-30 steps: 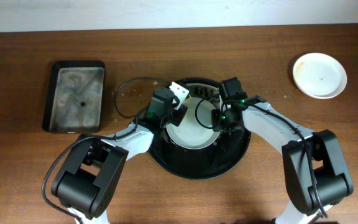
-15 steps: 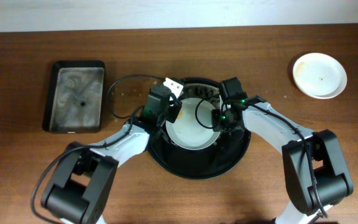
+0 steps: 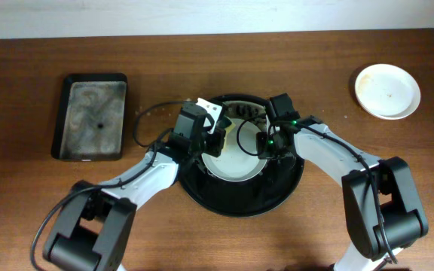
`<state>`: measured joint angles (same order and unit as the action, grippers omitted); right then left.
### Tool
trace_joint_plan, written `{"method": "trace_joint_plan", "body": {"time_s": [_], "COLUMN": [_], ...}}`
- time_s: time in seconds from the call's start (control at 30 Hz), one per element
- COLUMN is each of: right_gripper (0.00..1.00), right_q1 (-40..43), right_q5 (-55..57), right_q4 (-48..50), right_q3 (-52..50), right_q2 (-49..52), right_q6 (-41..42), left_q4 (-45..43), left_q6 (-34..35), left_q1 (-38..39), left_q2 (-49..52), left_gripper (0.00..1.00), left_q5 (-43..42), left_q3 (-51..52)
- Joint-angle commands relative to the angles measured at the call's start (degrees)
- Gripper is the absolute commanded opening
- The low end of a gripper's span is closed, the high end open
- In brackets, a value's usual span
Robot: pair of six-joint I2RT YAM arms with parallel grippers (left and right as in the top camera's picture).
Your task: Clean dirty plates on tray and stack at the side
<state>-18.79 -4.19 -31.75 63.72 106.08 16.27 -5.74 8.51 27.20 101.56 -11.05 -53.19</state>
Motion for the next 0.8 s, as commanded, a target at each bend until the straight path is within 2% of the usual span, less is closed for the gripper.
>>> {"method": "trace_joint_plan", "body": {"time_s": [0.0, 0.23, 0.3, 0.47, 0.77], "right_gripper": [0.04, 0.04, 0.04, 0.04, 0.04], "right_q1": [0.1, 0.1, 0.1, 0.1, 0.1], "right_q5": [1.6, 1.6, 1.6, 1.6, 1.6], "right_q4": [-1.0, -1.1, -1.1, -1.1, -1.4], "right_q3": [-0.7, -0.7, -0.6, -0.7, -0.7], "right_q2": [1.1, 1.1, 1.1, 1.1, 1.1], "right_q6": [-1.0, -1.0, -1.0, -1.0, -1.0], "left_q4": [-2.7, -5.2, -6.3, -7.5, -13.2], "left_q6": [2.4, 2.4, 2.0, -4.2, -6.9], "left_q1": [-0.4, -0.4, -0.4, -0.3, -0.3], "left_q2": [3.8, 8.0, 9.1, 11.0, 11.0], "left_gripper": [0.01, 0.01, 0.01, 0.01, 0.0], "left_q5": [-3.8, -3.5, -0.8, 6.9, 20.7], "left_q3": [-0.3, -0.3, -0.3, -0.3, -0.4]}}
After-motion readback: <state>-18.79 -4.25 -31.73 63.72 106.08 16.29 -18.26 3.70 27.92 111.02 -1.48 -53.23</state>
